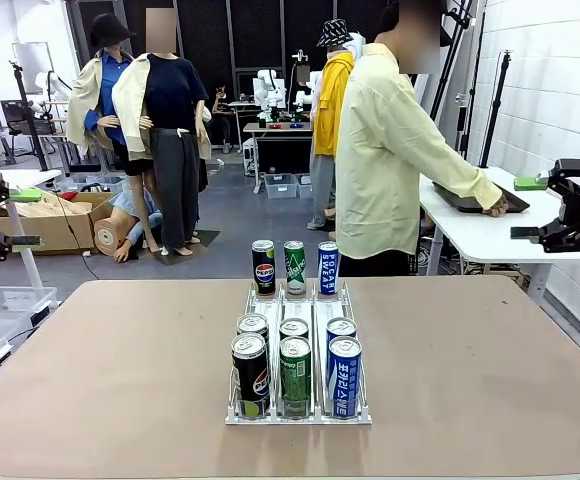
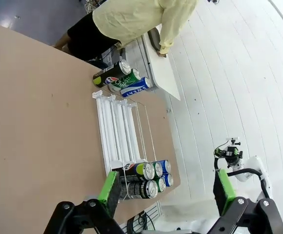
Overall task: Retrieve and hand over the desired beverage to the person.
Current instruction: Pick up a can of the same type that the person held from the Automatic Can Dispenser.
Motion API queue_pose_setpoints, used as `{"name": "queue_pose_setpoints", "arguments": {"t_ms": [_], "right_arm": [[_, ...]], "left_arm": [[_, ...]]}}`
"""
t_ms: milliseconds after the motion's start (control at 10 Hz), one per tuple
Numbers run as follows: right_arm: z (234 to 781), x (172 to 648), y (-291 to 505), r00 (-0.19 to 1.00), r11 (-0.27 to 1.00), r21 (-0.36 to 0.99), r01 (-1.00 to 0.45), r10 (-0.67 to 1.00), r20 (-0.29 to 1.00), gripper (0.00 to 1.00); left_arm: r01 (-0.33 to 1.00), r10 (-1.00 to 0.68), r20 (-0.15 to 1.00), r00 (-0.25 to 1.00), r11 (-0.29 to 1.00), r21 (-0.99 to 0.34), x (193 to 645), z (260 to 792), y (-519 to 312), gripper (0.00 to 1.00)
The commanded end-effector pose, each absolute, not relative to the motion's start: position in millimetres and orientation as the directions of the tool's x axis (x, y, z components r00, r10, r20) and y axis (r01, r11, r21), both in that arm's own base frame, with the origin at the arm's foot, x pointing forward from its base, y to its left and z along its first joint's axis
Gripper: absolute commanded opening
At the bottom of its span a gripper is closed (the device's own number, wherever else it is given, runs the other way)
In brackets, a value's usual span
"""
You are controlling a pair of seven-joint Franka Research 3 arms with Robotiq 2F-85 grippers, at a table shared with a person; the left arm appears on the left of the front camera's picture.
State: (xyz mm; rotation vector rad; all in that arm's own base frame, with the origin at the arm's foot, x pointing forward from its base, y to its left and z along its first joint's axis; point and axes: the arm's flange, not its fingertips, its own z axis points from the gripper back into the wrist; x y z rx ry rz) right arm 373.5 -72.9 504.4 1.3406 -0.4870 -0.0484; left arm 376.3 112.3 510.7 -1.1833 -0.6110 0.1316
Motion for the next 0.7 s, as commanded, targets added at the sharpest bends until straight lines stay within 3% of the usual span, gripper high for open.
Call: {"name": "queue_pose_setpoints", "arguments": {"t_ms": [0,300,600], "right_arm": [[508.1,373.6,-73.0,0.897,0.240,0.937,-0.253,-0.304,0.321,1.00],[508.1,373.6,-73.0,0.897,0.240,0.937,-0.253,-0.304,0.321,1.00],[508.1,373.6,-73.0,0.897,0.240,0.937,-0.253,-0.304,0.321,1.00]], "left_arm": [[0.213,0.409,0.373,0.833,0.386,-0.898,375.9,513.0,113.4,1.00],[0.212,0.408,0.379,0.831,0.398,-0.892,376.0,511.0,113.0,1.00],[0.162,0.328,0.242,0.913,0.252,-0.954,401.5,512.3,118.6,1.00]]}}
